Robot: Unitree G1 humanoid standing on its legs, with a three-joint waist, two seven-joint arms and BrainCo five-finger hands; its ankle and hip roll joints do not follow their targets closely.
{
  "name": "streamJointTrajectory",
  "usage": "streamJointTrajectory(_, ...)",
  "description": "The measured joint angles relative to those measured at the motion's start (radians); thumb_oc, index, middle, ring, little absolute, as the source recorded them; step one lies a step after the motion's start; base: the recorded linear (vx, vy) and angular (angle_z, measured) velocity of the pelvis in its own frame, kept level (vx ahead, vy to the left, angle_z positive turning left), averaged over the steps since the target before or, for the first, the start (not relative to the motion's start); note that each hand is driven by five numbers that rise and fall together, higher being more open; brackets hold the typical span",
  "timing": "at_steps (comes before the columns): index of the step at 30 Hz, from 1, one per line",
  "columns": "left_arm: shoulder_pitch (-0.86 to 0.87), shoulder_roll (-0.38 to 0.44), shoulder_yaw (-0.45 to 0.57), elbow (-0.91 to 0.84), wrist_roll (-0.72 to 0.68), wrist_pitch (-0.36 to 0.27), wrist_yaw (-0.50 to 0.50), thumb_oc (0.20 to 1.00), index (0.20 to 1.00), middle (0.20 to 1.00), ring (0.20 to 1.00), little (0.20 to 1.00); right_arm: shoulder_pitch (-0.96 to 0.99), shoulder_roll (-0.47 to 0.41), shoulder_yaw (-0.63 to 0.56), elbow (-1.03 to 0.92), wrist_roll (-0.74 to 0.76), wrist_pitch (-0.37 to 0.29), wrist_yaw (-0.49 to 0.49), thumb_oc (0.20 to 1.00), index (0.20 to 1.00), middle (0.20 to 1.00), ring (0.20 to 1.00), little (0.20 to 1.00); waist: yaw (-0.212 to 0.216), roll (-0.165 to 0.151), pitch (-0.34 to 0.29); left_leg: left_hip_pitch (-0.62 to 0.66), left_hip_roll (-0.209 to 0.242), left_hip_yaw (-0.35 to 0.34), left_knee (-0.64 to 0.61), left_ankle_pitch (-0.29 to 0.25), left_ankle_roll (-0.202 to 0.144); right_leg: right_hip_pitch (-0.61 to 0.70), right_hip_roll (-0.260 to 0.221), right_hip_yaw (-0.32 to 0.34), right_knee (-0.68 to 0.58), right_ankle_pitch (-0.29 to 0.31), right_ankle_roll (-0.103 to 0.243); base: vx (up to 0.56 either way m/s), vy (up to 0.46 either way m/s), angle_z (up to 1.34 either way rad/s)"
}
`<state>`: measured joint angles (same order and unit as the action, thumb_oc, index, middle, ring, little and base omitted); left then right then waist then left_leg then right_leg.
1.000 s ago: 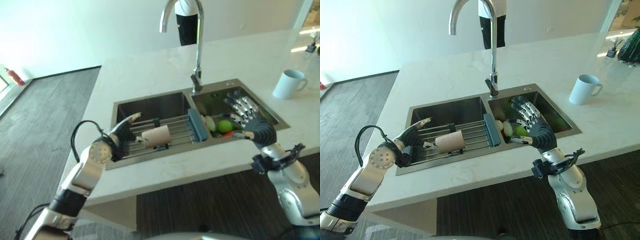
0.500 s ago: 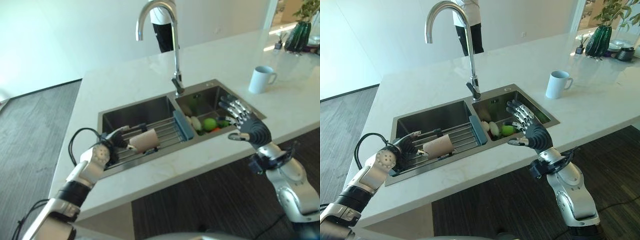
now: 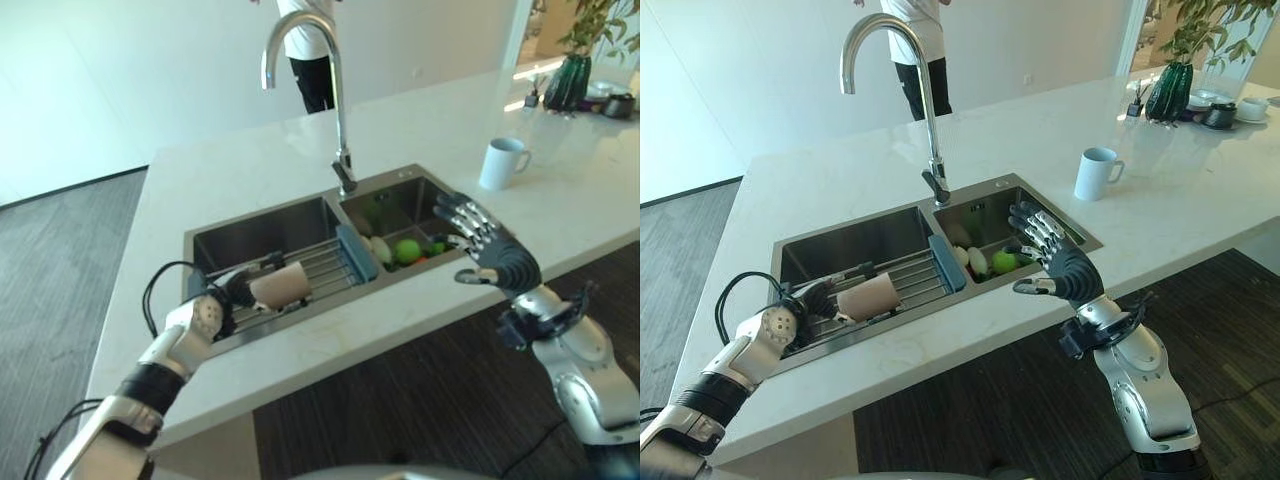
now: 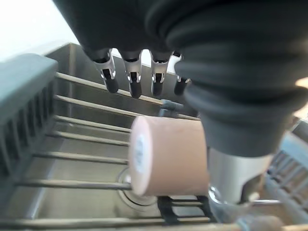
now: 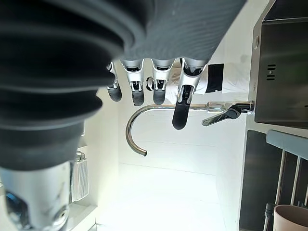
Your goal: Place the dishes in the dishwasher.
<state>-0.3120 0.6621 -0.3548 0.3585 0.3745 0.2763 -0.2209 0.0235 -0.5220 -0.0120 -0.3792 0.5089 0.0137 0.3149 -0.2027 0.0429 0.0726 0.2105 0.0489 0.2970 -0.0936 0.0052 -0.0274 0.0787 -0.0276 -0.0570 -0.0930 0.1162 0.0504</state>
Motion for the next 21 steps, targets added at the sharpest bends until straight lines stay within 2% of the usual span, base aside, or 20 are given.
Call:
streamJointTrajectory(12, -0.024, -0.02, -0.001, 0.133, 0.04, -0.02, 0.03, 1.0, 1.0, 1.0, 1.0, 1.0, 0.002, 0.0, -0.011, 0.0, 0.0, 0.001, 0.007, 1.0, 1.0, 1.0, 1.0, 1.0, -0.055, 0.001, -0.005, 0.021, -0.002, 0.048, 0.0, -0.014, 0.001, -0.001, 0.004, 0.047, 0.0, 0.004, 0.006, 0.01, -0.001, -0.12)
streamJointTrajectory(16, -0.039, -0.024, -0.001, 0.188, 0.039, -0.034, 0.047, 1.0, 1.0, 1.0, 1.0, 1.0, 0.011, 0.0, -0.049, 0.0, 0.0, 0.003, 0.01, 1.0, 1.0, 1.0, 1.0, 1.0, -0.073, 0.001, -0.005, 0.019, -0.004, 0.063, 0.0, -0.015, 0.002, -0.009, 0.003, 0.059, 0.0, 0.007, 0.01, 0.03, 0.004, -0.12)
streamJointTrajectory(21, -0.055, -0.033, -0.001, 0.246, 0.039, -0.041, 0.066, 1.0, 1.0, 1.0, 1.0, 1.0, 0.022, 0.0, -0.049, 0.0, 0.0, 0.023, 0.022, 1.0, 1.0, 1.0, 1.0, 1.0, -0.102, 0.003, -0.006, 0.02, -0.005, 0.081, 0.0, -0.014, 0.006, -0.015, 0.006, 0.078, 0.0, 0.009, 0.013, 0.04, 0.009, -0.1)
